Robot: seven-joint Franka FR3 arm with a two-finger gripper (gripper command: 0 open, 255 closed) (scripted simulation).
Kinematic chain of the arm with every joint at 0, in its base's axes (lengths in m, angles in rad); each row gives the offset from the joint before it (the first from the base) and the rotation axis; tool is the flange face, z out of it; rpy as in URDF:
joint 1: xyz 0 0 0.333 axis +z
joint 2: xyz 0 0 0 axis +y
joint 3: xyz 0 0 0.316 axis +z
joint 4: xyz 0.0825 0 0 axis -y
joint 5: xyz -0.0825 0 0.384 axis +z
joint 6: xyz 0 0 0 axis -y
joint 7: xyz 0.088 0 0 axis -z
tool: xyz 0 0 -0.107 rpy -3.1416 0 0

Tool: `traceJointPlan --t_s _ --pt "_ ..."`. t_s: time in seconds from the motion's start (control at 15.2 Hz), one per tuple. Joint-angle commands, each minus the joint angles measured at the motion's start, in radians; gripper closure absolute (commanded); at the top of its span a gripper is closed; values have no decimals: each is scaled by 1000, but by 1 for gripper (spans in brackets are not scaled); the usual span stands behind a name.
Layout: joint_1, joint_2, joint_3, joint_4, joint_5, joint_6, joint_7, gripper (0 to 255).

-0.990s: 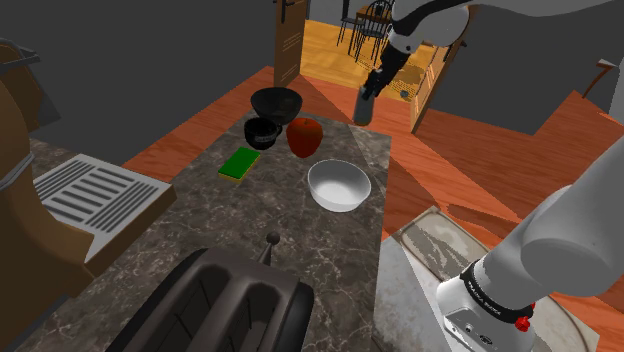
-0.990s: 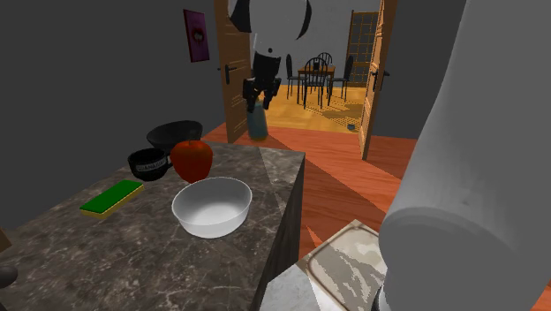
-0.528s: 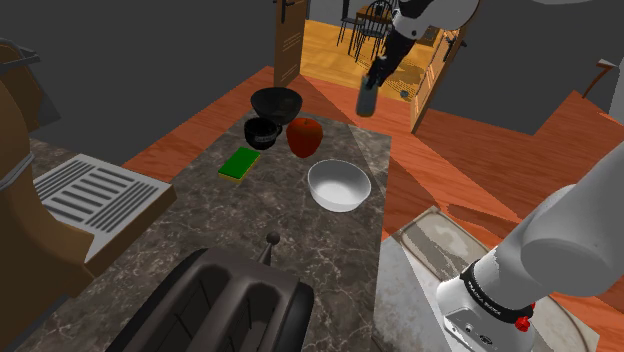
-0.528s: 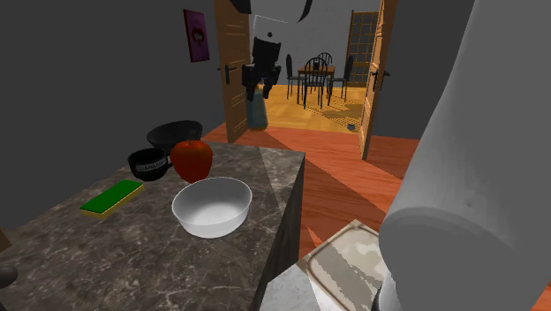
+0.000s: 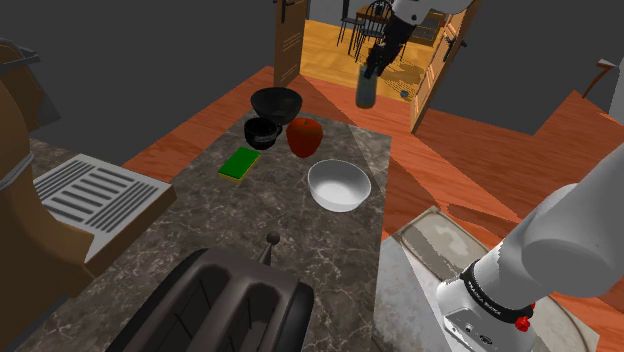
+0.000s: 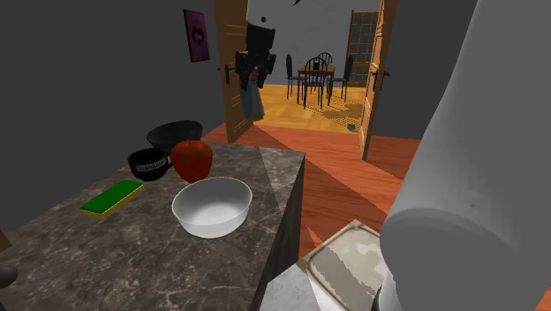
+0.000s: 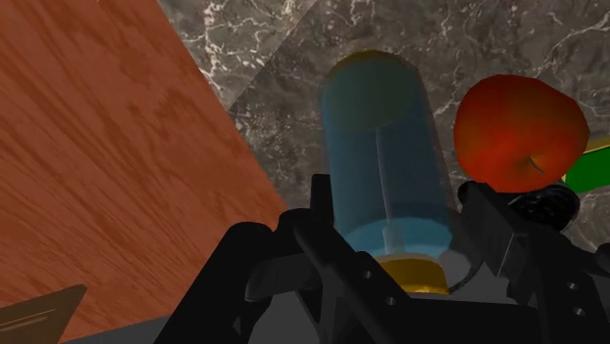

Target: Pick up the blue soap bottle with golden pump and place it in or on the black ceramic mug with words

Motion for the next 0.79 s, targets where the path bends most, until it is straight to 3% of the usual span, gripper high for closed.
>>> traceJointPlan --t_s 0.0,0.73 --pt "19 7 20 17 -6 -5 43 255" --pt "136 140 126 199 -31 -27 286 255"
